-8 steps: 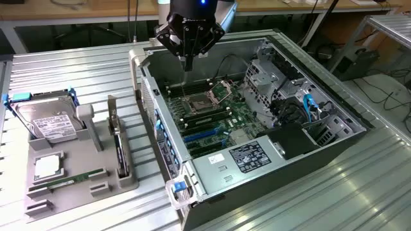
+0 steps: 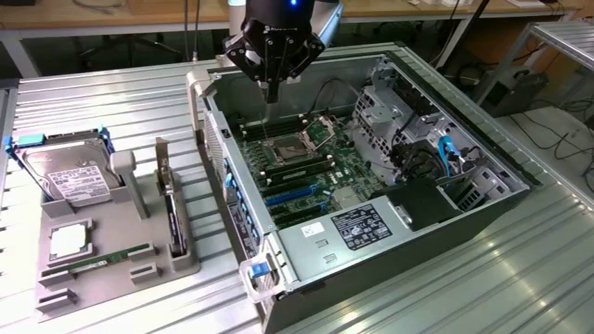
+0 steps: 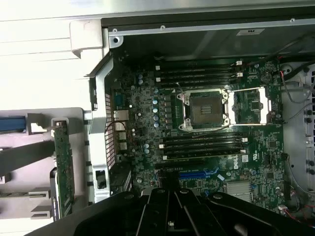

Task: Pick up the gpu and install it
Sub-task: 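Reach for the gpu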

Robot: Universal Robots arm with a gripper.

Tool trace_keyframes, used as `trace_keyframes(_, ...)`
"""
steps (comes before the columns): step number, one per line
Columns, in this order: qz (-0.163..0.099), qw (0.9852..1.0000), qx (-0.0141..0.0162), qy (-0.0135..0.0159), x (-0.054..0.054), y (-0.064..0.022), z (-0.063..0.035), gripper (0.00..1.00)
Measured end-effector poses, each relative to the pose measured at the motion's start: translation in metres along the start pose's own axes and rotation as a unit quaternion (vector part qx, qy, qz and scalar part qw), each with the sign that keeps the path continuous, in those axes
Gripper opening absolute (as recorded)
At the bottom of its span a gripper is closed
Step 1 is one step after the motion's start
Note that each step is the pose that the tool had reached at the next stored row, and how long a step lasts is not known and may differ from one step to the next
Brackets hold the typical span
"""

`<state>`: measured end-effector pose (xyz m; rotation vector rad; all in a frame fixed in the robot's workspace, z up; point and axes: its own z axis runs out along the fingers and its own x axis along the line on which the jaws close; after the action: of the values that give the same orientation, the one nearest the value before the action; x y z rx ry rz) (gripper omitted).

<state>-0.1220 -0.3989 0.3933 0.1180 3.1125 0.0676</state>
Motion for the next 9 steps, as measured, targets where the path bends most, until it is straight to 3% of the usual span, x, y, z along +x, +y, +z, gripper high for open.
trace_keyframes(5,0.000,1.0000,0.0000,0.0000,0.0000,0.0000,0.0000,0.11)
trace_keyframes(9,0.000,1.0000,-0.0001,-0.0001,0.0073,-0.0043,-0.0003,0.11)
